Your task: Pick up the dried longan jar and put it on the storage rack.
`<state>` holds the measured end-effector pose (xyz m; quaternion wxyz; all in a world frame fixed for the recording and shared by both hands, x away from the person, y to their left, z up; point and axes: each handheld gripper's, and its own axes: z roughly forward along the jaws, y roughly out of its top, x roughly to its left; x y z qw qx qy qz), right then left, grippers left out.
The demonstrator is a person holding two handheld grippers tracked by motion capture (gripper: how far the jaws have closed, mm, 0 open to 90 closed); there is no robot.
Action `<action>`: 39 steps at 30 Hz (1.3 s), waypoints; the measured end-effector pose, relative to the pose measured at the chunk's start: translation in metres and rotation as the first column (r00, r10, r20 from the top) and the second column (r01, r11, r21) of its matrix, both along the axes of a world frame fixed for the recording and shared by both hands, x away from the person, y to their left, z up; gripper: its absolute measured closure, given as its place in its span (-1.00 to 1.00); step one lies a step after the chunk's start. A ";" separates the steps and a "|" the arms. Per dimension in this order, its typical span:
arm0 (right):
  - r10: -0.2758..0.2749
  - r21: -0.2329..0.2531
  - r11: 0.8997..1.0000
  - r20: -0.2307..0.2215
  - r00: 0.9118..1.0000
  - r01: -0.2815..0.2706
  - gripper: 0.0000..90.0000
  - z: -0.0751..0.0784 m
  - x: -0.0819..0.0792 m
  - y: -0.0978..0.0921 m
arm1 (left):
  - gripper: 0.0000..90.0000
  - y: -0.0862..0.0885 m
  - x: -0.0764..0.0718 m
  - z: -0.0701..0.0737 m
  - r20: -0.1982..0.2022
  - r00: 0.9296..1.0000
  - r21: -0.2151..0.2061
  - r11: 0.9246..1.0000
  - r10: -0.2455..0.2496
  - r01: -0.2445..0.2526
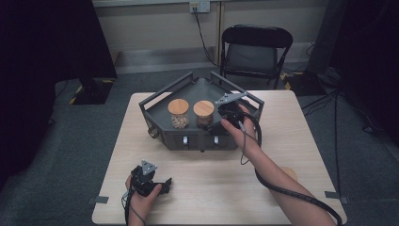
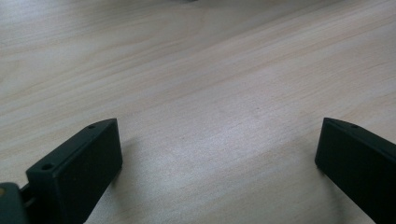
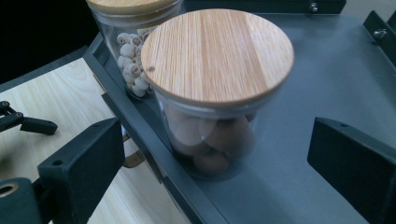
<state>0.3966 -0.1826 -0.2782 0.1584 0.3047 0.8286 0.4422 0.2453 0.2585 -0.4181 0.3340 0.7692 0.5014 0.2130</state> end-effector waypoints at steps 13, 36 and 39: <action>0.014 0.031 0.999 -0.012 1.000 -0.014 -0.95 0.003 -0.012 -0.025 | -0.99 0.000 0.000 0.000 0.000 1.000 0.000 1.000 0.000 0.000; 0.057 0.031 0.998 -0.015 0.998 -0.056 -0.95 -0.003 -0.034 -0.055 | -0.99 0.000 0.000 0.000 0.000 1.000 0.000 1.000 0.000 0.000; 0.059 0.029 0.998 -0.014 0.998 -0.058 -0.95 -0.004 -0.037 -0.059 | -0.99 0.000 0.000 0.000 0.000 1.000 0.000 1.000 0.000 0.000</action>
